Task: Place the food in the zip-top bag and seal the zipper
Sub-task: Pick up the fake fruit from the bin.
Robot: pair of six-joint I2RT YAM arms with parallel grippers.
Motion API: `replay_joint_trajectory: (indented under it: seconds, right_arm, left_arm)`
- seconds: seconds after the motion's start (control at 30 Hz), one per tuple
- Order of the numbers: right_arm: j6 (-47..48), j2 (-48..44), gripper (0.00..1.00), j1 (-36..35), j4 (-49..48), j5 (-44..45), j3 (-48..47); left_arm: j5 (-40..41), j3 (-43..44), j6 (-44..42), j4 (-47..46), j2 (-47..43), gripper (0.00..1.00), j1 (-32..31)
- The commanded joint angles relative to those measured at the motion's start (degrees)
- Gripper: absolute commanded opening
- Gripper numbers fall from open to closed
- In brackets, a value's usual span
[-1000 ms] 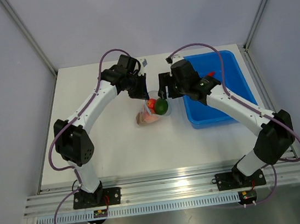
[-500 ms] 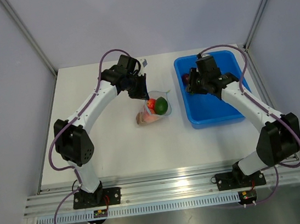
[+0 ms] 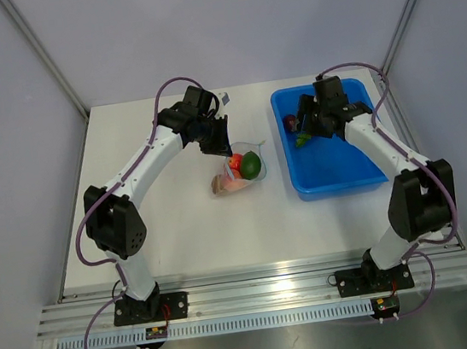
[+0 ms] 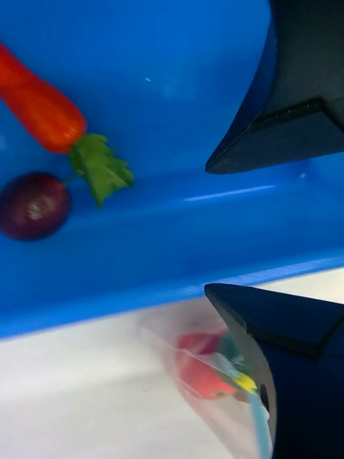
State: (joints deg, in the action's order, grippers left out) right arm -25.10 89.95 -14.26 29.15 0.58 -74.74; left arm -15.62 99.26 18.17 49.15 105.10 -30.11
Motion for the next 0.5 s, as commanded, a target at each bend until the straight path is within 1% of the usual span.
replay_joint_trajectory:
  seconds: [0.0, 0.07, 0.13, 0.17, 0.27, 0.4, 0.47]
  right_arm:
    - [1.8, 7.9, 0.71, 3.4, -2.3, -0.3, -7.2]
    - [2.1, 13.4, 0.73, 5.2, -2.5, -2.2, -11.3]
    - [2.9, 16.7, 0.74, 5.9, -2.6, -2.2, -13.9]
    - [3.4, 20.0, 0.74, 6.3, -2.3, -1.7, -17.0]
    - [5.4, 25.8, 0.74, 6.4, -1.0, -1.3, -22.4]
    - [8.3, 30.5, 0.74, 6.4, -0.6, -2.9, -27.1]
    - [10.4, 32.6, 0.76, 6.4, -0.8, -3.7, -28.8]
  left_arm:
    - [-1.1, 0.5, -0.9, -2.3, -2.8, 0.00, -0.1]
    - [-0.9, 0.5, -0.9, -2.2, -2.8, 0.00, -0.1]
    - [-0.8, 0.5, -1.1, -2.2, -2.7, 0.00, -0.1]
    - [-0.7, 0.5, -1.2, -2.1, -2.7, 0.00, -0.1]
    - [-0.7, 1.2, -1.4, -1.8, -2.2, 0.00, 0.0]
    - [-0.8, 1.9, -1.5, -1.4, -1.8, 0.00, 0.0]
    - [-1.1, 2.2, -1.5, -1.2, -1.7, 0.00, 0.0]
